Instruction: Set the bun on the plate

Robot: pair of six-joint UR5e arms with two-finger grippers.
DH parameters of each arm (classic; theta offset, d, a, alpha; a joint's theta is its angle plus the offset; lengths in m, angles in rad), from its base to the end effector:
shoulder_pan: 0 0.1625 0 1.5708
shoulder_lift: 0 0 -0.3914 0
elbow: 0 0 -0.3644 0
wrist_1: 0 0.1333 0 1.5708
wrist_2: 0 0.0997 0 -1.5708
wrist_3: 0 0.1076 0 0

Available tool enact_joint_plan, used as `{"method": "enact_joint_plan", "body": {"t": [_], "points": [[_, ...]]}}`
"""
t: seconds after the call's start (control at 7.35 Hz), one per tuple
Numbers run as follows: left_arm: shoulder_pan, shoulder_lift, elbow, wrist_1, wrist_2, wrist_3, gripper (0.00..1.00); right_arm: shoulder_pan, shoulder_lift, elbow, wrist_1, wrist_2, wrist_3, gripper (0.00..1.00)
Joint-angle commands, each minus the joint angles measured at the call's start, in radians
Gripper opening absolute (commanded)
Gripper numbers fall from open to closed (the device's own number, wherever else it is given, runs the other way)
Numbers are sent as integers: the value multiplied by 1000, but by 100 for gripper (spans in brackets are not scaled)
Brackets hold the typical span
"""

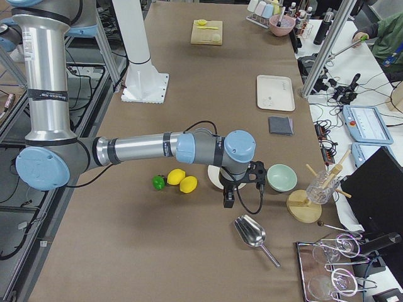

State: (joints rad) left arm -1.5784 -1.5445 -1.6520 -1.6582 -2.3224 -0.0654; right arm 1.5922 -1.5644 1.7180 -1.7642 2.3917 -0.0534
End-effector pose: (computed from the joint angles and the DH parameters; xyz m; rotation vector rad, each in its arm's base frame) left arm -0.0634 -0.4629 0.5974 0.1138 0.7538 -0.0159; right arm 0.0644 -0.4580 0.5754 -0.0068 -0.8216 -0.0138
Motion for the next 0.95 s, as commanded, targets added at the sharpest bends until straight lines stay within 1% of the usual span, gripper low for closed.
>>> {"method": "enact_joint_plan", "body": {"t": [0.0, 0.14, 0.27, 0.41, 0.54, 0.68, 0.82], "points": [[0, 0, -23, 0, -2, -1, 98, -1, 3, 0, 0, 0, 3, 100], [9, -14, -15, 8, 12, 1, 98, -11, 4, -1, 9, 1, 3, 100], [12, -19, -26, 8, 9, -5, 98, -26, 3, -17, 67, 1, 4, 100], [14, -17, -40, -1, 9, -5, 98, -47, 9, -44, 92, 1, 6, 100], [12, -11, -49, -9, 5, -7, 98, -64, 17, -51, 95, 3, 32, 100], [12, -11, -54, -11, 6, -5, 98, -104, 18, -54, 156, 1, 106, 100], [14, -11, -36, -11, 3, -5, 98, -153, 15, -83, 272, -3, 241, 100]]}}
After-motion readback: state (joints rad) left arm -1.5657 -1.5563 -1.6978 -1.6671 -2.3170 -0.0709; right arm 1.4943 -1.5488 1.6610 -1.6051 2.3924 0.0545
